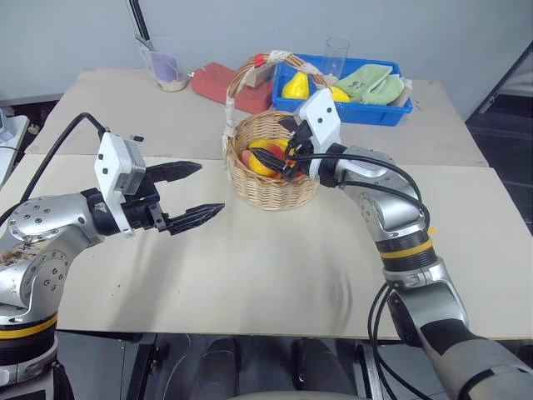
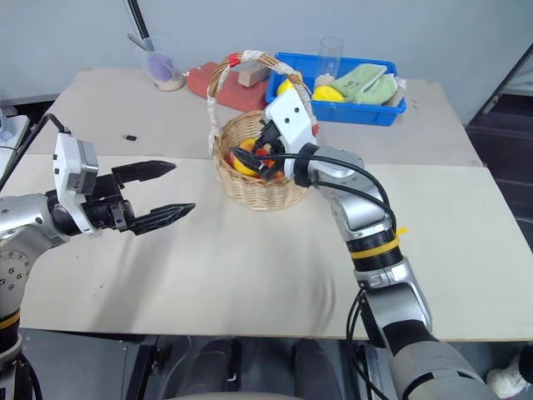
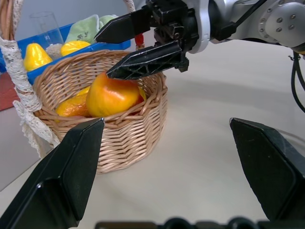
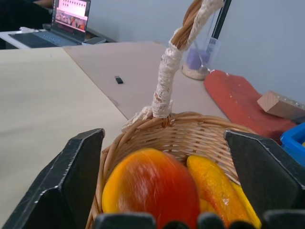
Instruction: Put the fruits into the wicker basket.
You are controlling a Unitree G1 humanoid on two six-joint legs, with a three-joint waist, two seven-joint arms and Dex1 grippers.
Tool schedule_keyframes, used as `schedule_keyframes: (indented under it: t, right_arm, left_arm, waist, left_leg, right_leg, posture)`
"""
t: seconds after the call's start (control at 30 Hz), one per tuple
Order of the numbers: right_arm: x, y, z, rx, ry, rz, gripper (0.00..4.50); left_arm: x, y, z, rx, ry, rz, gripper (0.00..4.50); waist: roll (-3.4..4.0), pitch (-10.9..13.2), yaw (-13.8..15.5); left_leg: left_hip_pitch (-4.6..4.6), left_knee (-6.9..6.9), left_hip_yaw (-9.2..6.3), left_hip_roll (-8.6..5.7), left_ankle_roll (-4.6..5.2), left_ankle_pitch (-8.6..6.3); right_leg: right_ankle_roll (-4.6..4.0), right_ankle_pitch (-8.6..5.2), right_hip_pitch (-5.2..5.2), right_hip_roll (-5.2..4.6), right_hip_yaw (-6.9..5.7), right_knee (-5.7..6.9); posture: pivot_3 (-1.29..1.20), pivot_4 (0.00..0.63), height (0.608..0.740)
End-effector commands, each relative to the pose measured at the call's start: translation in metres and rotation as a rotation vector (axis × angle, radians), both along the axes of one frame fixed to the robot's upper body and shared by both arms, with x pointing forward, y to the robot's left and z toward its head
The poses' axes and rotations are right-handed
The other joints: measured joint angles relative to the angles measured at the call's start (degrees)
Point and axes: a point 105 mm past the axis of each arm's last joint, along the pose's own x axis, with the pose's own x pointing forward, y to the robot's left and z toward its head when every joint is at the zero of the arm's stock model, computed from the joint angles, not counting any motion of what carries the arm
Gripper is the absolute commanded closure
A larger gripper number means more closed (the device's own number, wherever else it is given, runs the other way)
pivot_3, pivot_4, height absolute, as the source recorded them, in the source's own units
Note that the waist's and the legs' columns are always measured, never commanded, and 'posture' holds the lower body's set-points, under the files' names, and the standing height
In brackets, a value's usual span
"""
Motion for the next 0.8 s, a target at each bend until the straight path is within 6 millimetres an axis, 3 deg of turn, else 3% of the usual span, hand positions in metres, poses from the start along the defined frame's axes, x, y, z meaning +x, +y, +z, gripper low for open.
schedule_keyframes:
  t: [0.03,0.23,0.33,0.43,0.53,0.8]
  right_arm:
    - [-0.029,-0.003,0.021,0.027,-0.049,0.101,0.01]
    - [-0.069,-0.039,0.016,-0.029,-0.03,0.146,0.01]
    - [-0.071,-0.058,0.016,0.005,-0.046,0.048,0.01]
    - [-0.059,-0.07,0.017,0.039,-0.066,-0.073,0.01]
    - [-0.029,-0.077,0.019,0.099,-0.079,-0.197,0.01]
    - [0.018,-0.078,0.014,0.147,-0.035,-0.291,0.01]
  left_arm:
    - [-0.004,-0.004,0.013,0.006,-0.054,-0.025,0.0]
    - [-0.007,-0.009,0.017,-0.009,-0.052,-0.076,0.0]
    - [-0.01,-0.011,0.016,-0.003,-0.045,-0.102,0.0]
    - [-0.008,-0.013,0.017,-0.002,-0.051,-0.106,0.0]
    - [-0.006,-0.017,0.017,0.003,-0.053,-0.122,0.0]
    - [-0.003,-0.022,0.015,0.016,-0.066,-0.128,0.0]
  waist:
    - [0.0,0.0,0.0]
    - [0.0,0.0,0.4]
    - [0.0,0.0,0.3]
    - [-0.01,0.0,-0.4]
    - [-0.01,0.0,-0.8]
    - [0.0,0.0,-1.1]
  left_leg:
    - [0.0,0.0,0.0,0.0,0.0,0.0]
    - [-0.1,0.01,-0.01,-0.02,0.0,0.0]
    - [-0.06,0.0,0.0,-0.01,0.0,0.0]
    - [0.01,-0.01,0.04,0.01,0.0,0.0]
    - [0.03,0.0,0.02,0.01,-0.01,0.01]
    - [-0.13,-0.03,0.05,-0.01,-0.07,0.04]
  right_leg:
    - [0.0,0.0,0.0,0.0,0.0,0.01]
    - [0.0,0.0,-0.02,-0.04,-0.03,-0.07]
    - [0.0,0.0,0.03,-0.02,-0.02,-0.1]
    - [0.0,0.0,0.0,0.06,0.08,-0.06]
    - [0.0,-0.01,-0.01,0.1,0.09,-0.01]
    - [-0.01,0.0,-0.16,0.04,0.09,-0.01]
  posture:
    - [0.0,0.15,0.74]
    - [0.0,0.15,0.74]
    - [0.0,0.15,0.74]
    - [0.0,0.15,0.74]
    - [0.0,0.15,0.74]
    - [0.0,0.15,0.74]
